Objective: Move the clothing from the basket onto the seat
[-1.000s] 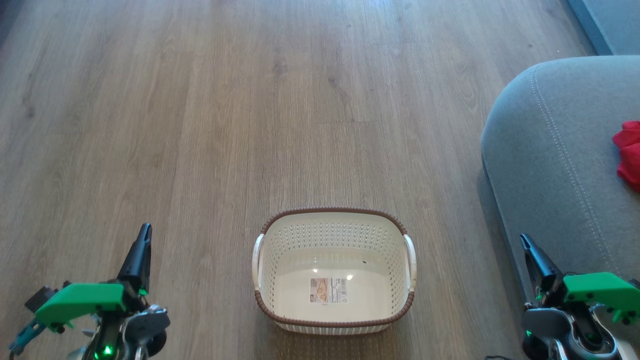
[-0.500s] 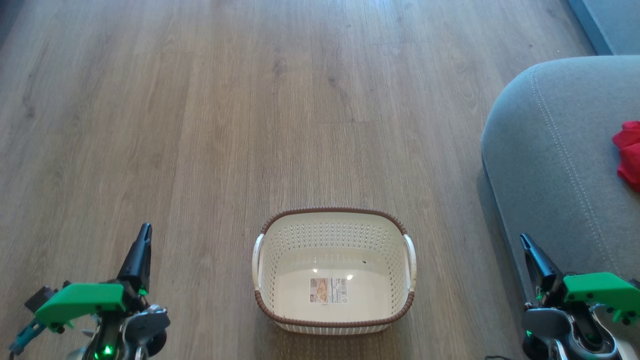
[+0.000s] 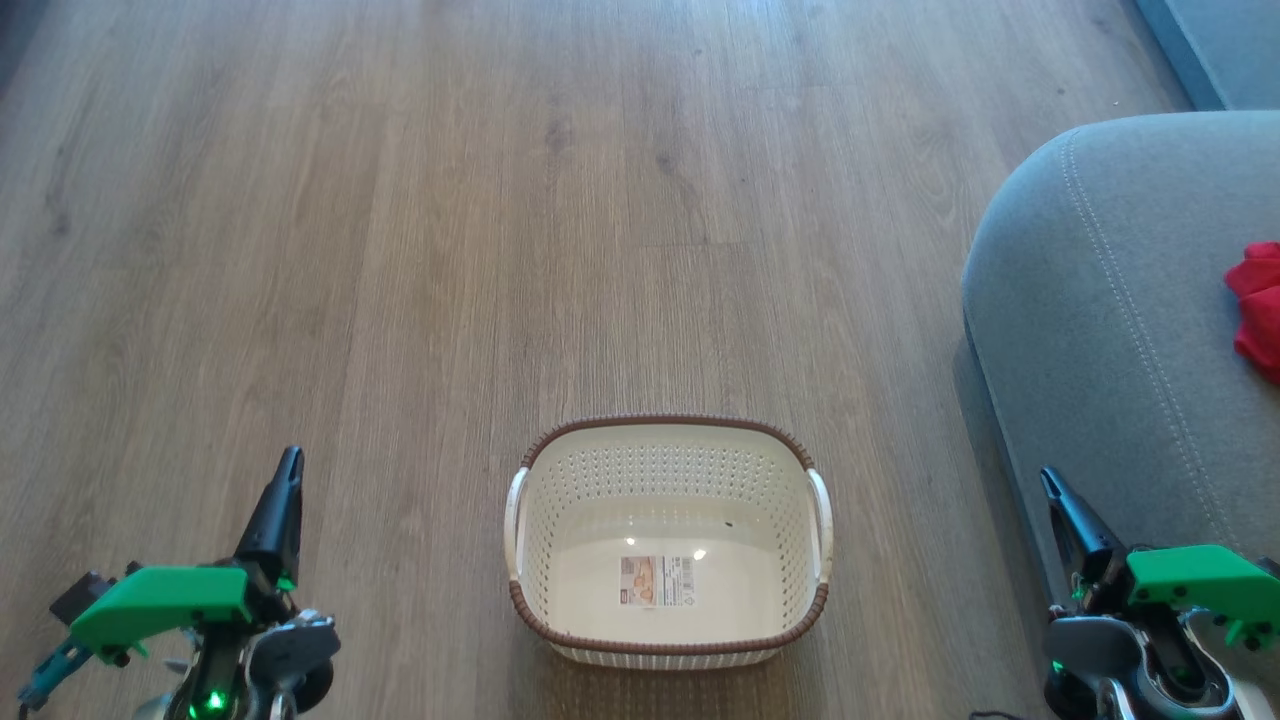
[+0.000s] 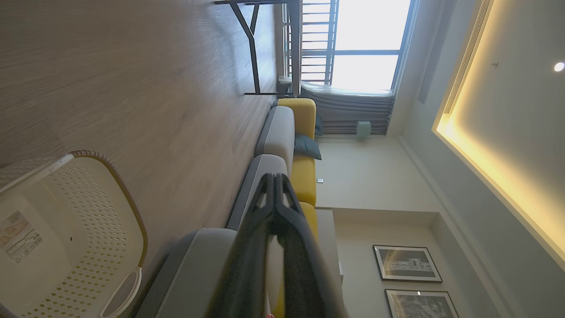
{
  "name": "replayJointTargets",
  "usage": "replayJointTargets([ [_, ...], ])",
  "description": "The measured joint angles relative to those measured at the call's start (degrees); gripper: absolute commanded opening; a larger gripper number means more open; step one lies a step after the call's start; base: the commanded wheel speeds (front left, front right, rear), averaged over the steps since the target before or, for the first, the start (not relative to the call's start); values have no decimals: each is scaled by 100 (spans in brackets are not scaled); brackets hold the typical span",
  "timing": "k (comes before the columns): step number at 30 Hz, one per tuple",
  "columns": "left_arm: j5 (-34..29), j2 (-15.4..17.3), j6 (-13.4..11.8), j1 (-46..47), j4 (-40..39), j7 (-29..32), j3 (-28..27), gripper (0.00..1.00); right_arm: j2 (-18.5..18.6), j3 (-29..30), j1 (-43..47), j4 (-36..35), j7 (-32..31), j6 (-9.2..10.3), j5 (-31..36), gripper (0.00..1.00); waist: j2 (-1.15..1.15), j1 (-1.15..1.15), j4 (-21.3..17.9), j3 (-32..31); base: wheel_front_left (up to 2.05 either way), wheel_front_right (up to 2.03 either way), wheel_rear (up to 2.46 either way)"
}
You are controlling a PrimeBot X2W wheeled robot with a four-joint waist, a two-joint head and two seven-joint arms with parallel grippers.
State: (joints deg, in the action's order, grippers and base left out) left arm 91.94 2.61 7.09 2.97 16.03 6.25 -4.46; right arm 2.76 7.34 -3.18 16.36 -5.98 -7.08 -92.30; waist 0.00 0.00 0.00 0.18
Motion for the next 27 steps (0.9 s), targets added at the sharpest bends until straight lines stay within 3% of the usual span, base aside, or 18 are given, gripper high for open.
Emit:
replayJointTargets([
  [27, 0, 0, 0, 0, -1, 0, 0, 0, -14, 9, 0, 0, 0, 0, 0, 0, 0, 0, 0, 0, 0, 0, 0],
])
